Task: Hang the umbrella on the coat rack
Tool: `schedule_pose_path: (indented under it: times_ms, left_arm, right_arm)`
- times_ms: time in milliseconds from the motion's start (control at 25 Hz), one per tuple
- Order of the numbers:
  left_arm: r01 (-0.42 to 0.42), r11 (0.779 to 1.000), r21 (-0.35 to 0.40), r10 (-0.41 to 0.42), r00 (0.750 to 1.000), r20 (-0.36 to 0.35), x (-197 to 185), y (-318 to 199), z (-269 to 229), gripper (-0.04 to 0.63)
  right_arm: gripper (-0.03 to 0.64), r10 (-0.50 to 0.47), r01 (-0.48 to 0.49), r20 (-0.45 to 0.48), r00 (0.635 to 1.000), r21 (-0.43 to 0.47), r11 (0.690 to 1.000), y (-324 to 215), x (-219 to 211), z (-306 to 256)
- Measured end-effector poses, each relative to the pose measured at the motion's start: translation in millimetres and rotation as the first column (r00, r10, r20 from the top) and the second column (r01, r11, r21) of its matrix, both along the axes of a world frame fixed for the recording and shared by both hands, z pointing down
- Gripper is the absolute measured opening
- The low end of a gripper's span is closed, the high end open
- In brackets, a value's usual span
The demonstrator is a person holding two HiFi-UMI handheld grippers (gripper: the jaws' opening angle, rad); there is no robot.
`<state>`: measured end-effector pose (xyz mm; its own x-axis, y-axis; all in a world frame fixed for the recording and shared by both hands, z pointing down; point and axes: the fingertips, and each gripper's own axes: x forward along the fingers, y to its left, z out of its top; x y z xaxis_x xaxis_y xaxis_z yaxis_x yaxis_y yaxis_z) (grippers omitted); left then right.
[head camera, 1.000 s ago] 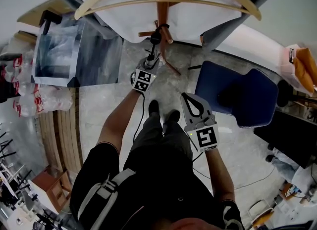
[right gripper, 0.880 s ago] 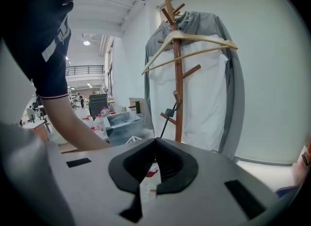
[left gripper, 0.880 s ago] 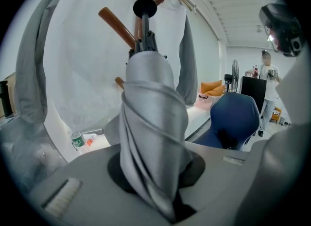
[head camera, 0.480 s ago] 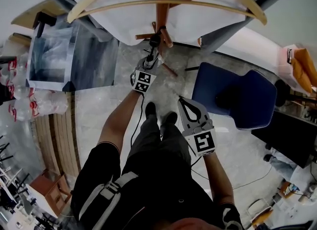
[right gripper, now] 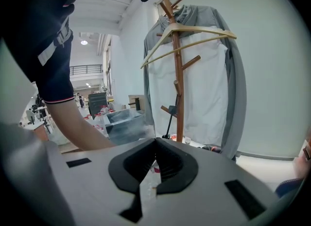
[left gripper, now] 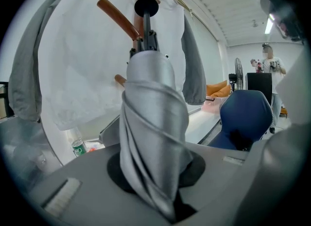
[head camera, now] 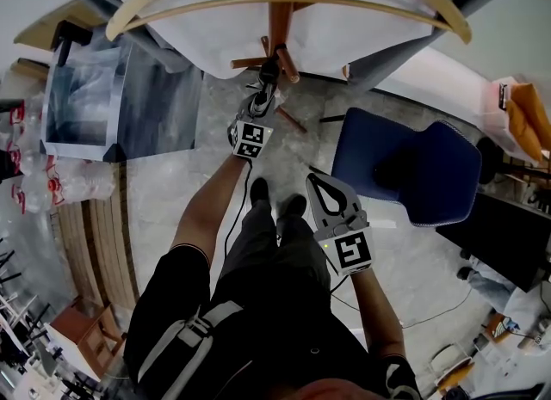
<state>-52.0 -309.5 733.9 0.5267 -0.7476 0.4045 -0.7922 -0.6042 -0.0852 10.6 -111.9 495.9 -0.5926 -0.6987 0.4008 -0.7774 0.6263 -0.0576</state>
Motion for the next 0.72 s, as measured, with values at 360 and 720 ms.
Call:
schedule_pose_path:
  times_ms: [360, 720]
  left_arm:
    - [0.019, 0.998, 0.058, -0.018, 1.0, -0.013, 4.8, -12.6, 2.3, 0.067]
    - [0.037, 0.996, 0.078, -0.036, 0.999, -0.022, 6.6, -19.0, 2.6, 0.074]
  right_arm:
    - [0.002, 0.002, -0.002, -0.002, 1.0, -0.013, 1.0, 0.7, 0.3, 10.1]
    - [0.002, 0.007, -0.007, 0.001, 1.0, -0.022, 1.0, 1.0, -1.4, 13.7]
